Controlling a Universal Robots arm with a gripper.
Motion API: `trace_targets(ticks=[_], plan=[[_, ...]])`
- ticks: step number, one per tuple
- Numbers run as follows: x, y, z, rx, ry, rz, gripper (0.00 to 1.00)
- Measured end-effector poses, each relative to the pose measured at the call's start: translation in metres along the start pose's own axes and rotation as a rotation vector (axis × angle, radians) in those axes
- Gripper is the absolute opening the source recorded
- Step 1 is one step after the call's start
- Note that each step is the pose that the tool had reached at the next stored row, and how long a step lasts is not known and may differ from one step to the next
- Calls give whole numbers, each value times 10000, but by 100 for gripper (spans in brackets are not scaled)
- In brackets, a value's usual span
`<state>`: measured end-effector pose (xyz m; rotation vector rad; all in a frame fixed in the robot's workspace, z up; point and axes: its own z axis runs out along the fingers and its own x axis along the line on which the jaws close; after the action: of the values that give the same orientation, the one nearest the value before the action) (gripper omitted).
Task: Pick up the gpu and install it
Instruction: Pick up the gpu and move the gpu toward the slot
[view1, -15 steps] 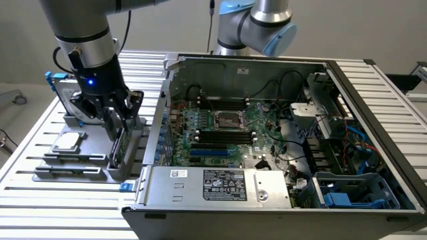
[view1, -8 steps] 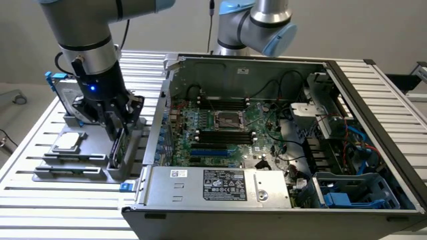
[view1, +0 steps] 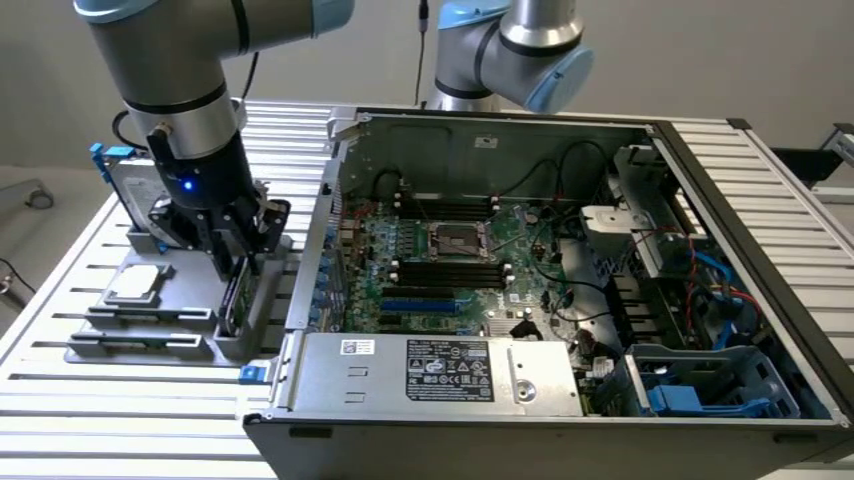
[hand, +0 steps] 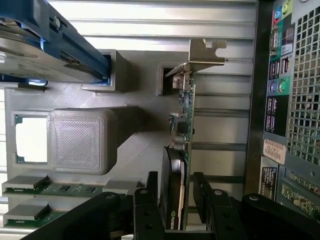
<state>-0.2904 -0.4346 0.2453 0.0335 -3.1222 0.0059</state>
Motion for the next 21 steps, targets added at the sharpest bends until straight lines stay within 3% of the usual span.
trace_targets(ticks=[10, 18, 20, 21], plan=[[-2, 9, 21, -68, -5, 22, 42], [-1, 21, 29, -79, 23, 119, 42], [-1, 21, 30, -80, 29, 127, 40], [-1, 20, 30, -80, 31, 127, 34]])
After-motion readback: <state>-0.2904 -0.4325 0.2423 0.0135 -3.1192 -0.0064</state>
